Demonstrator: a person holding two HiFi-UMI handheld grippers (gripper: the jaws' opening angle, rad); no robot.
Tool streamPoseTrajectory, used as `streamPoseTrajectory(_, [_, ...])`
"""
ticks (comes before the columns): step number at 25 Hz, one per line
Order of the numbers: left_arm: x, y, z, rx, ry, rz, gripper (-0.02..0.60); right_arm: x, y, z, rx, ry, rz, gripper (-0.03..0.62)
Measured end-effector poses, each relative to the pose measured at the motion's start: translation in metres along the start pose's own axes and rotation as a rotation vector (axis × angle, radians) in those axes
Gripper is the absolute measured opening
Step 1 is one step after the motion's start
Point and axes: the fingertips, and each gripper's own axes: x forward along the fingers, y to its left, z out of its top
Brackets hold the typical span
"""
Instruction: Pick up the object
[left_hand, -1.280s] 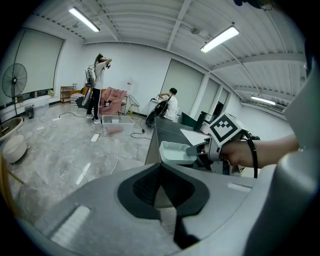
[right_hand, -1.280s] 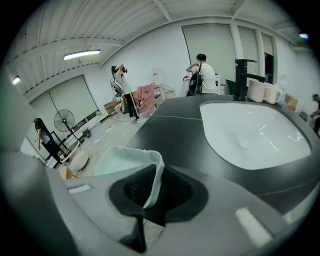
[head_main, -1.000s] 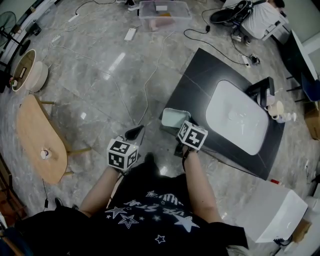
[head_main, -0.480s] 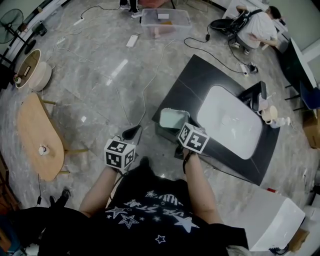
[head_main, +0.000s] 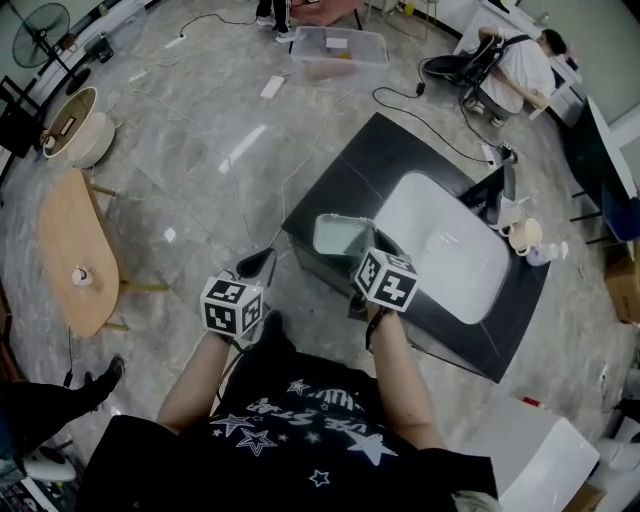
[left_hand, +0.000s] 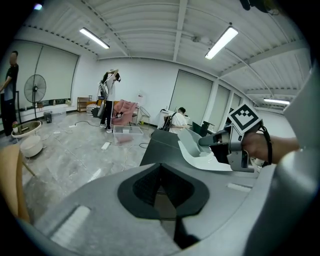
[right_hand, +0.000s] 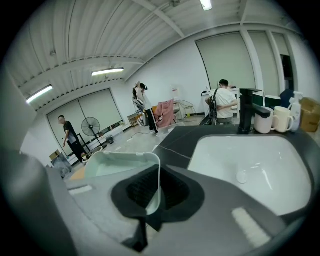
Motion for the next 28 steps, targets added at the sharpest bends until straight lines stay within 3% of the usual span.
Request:
streamPoseTrajectory(19, [-0.047, -0.108, -0.053, -0.039, -0.068, 0.165, 0.01, -0.1, -0.047, -0.022, -0.115, -0.051, 0.199, 0.011])
streamPoseTrajectory(23, [-0.058, -0.126, -0.074, -0.051, -0.05, 0.178, 0.009, -0.119, -0.057, -0.037, -0.131, -0.049, 0.211, 0.011])
streamPoseTrajectory(28, [-0.069, -0.142, -0.068, -0.048, -0.059, 0.186, 0.009, -0.138, -0.071, -0.04, -0.135, -0.04, 0.207, 0.011])
